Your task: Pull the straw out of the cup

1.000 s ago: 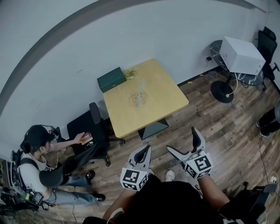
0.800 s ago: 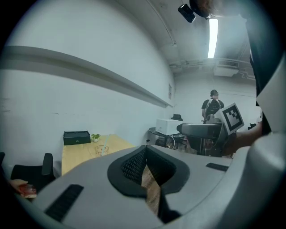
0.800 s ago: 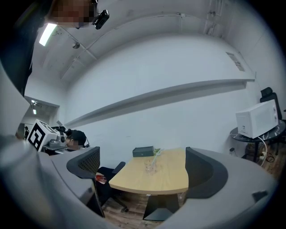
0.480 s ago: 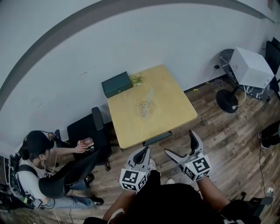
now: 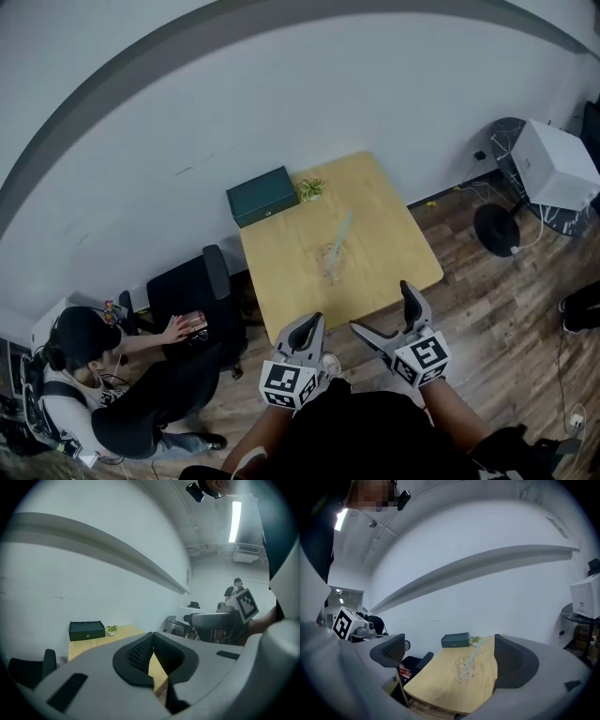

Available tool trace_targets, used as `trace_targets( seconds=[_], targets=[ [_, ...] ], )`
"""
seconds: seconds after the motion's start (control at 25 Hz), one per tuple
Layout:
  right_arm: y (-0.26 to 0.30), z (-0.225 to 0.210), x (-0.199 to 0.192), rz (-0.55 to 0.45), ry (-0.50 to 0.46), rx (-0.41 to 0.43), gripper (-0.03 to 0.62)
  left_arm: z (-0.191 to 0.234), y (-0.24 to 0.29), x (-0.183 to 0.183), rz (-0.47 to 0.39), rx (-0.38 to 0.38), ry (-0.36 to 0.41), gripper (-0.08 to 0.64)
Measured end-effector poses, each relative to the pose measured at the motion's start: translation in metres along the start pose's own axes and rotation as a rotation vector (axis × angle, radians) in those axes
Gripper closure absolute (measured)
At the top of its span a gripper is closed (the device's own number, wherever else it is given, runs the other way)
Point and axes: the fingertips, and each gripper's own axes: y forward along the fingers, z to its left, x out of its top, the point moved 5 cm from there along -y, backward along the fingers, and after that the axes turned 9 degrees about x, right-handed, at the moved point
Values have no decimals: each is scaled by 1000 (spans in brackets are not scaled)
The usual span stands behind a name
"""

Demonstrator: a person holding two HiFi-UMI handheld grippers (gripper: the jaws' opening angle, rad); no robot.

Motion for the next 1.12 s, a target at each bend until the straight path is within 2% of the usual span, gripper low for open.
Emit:
trace_targets(
  seconds=[0.52,0.84,1.12],
  targets=[
    [86,-35,2,32,33,-37,11,72,58,17,0,-47,33,541],
    [110,-77,-15,83,142,-36,35,90,85,22,9,-23,25,541],
    [144,-114,-35,155,215,38,48,104,115,29,30,56,19,541]
  ],
)
